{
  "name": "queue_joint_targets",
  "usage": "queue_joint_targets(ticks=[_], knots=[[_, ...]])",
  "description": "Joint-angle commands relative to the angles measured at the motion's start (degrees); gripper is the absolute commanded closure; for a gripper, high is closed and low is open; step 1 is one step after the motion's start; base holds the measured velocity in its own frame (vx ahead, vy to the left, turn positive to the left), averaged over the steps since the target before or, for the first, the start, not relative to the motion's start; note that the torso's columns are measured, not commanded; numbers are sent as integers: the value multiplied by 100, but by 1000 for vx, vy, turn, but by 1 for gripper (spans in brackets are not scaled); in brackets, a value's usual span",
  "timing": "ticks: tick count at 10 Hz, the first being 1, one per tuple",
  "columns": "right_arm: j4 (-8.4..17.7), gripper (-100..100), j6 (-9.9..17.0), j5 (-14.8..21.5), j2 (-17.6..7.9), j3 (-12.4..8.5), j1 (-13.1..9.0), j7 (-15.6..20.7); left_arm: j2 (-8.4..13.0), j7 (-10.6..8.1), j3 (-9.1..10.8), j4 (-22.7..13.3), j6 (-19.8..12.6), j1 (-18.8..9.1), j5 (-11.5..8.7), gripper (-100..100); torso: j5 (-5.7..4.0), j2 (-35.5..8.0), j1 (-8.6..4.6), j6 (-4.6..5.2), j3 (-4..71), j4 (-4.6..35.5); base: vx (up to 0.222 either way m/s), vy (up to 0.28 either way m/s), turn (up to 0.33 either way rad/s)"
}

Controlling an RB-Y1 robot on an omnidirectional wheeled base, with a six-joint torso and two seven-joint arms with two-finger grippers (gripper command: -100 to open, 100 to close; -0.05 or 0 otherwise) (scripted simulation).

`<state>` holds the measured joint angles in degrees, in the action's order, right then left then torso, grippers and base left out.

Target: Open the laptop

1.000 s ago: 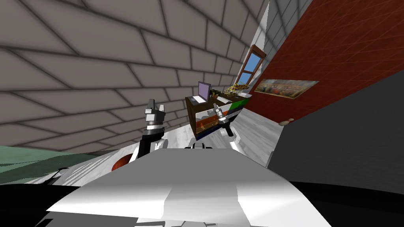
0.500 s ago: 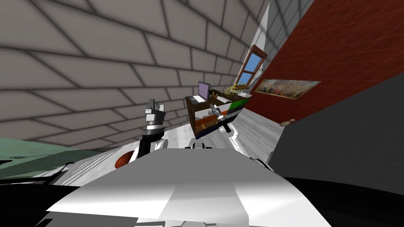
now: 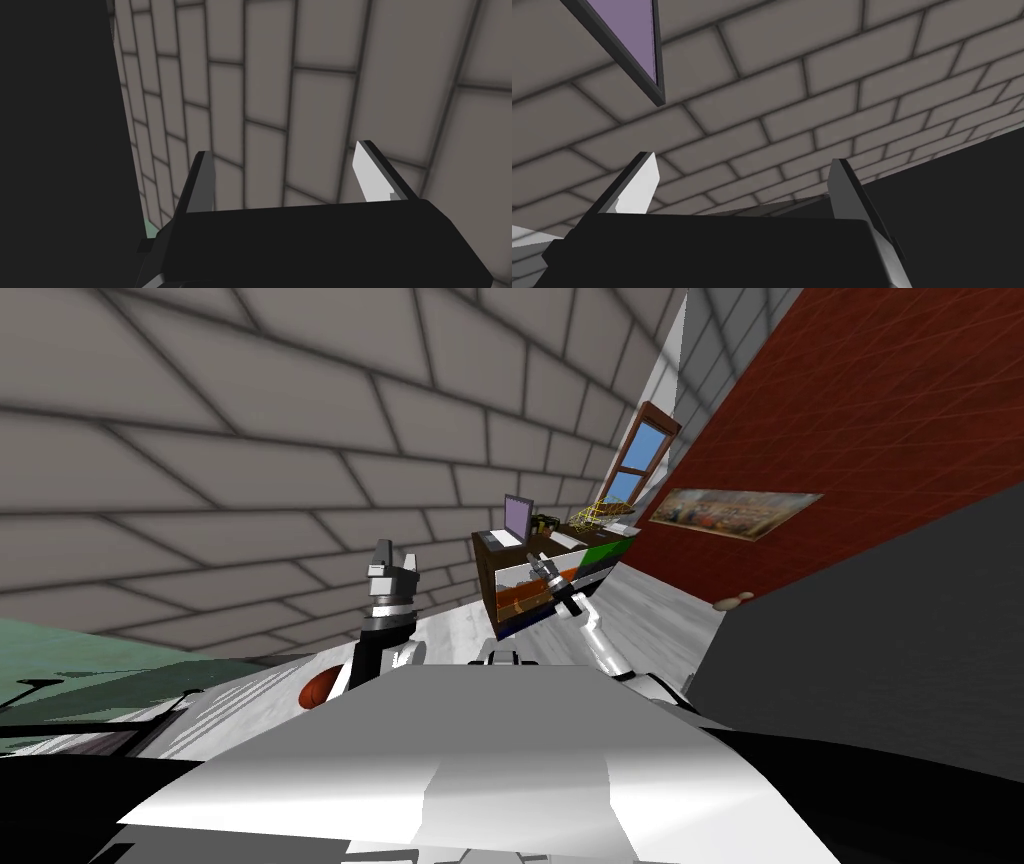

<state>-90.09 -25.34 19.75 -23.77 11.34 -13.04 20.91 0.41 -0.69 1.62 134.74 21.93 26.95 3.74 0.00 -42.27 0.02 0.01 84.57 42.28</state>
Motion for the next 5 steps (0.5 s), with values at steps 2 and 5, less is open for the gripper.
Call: queue_joint_targets(ticks=[2,5], knots=[[615,-100,11,379,-260,167,-582,255,0,0,0,0,0,0,0,0,0,0,-1,1,0,0,-12,0,46],[1052,-100,17,555,-378,249,-842,375,0,0,0,0,0,0,0,0,0,2,0,-2,1,0,0,6,37]])
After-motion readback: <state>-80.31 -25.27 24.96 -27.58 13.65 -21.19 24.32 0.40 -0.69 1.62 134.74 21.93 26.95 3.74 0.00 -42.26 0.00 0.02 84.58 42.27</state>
